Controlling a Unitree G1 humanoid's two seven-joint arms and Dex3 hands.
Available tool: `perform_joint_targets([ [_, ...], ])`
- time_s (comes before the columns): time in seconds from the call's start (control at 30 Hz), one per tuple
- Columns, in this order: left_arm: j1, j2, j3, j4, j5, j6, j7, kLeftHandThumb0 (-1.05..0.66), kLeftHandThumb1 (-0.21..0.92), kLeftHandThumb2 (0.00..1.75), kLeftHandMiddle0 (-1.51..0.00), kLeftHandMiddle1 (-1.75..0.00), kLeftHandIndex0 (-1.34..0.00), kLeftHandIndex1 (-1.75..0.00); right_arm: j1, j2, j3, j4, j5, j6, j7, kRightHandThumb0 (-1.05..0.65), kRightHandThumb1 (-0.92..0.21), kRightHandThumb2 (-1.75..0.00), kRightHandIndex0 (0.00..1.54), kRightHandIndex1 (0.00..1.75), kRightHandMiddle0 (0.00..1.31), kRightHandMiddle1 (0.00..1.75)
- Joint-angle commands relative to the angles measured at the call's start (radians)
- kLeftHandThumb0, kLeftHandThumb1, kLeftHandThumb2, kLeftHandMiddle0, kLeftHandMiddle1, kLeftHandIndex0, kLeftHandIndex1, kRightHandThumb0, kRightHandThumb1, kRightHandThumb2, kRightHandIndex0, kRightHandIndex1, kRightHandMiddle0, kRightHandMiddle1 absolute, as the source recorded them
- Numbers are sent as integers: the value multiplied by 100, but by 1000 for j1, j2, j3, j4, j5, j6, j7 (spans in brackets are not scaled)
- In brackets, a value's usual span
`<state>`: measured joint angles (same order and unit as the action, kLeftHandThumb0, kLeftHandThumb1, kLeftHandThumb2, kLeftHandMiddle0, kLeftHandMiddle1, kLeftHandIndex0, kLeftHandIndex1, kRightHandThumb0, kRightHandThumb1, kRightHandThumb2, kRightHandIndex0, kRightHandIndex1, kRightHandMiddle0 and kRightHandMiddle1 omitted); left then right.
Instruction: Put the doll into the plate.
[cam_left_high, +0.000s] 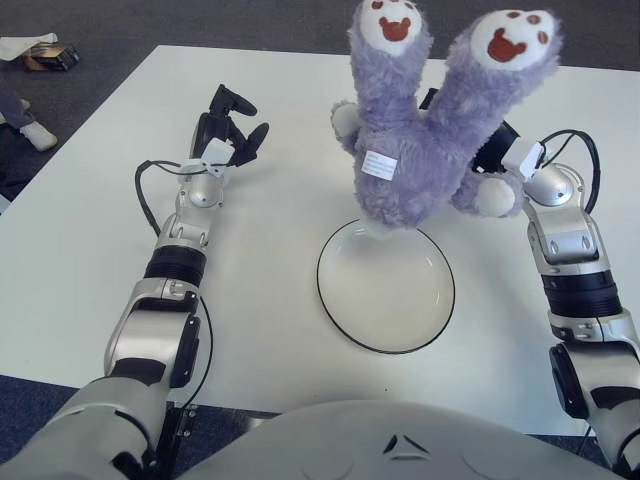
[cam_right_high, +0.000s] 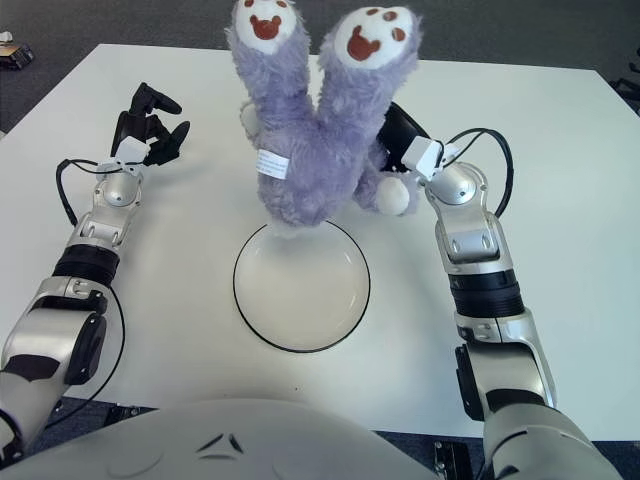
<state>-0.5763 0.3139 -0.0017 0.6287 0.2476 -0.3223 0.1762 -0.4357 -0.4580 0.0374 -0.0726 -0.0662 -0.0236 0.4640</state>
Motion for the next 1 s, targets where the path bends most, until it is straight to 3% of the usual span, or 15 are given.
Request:
perform_joint_targets([
  [0.0,-10,8,-4,-8,5,-3,-10,-35,92,51,-78,-175,-20,-175,36,-12,-21,-40,20,-27,6,0,-4,-164,83,172,58,175],
  [0.6,-62,15,-32,29,49,-28,3,-35,92,51,-78,-175,-20,-175,151,-17,-42,-146,52,-58,33,0,-2,-165,85,172,60,175],
  [0.97,-82,14,-49,40,90,-19,34,-35,92,51,-73,-175,-20,-175,201,-29,-44,-211,87,3,84,0,-3,-163,86,166,60,175],
])
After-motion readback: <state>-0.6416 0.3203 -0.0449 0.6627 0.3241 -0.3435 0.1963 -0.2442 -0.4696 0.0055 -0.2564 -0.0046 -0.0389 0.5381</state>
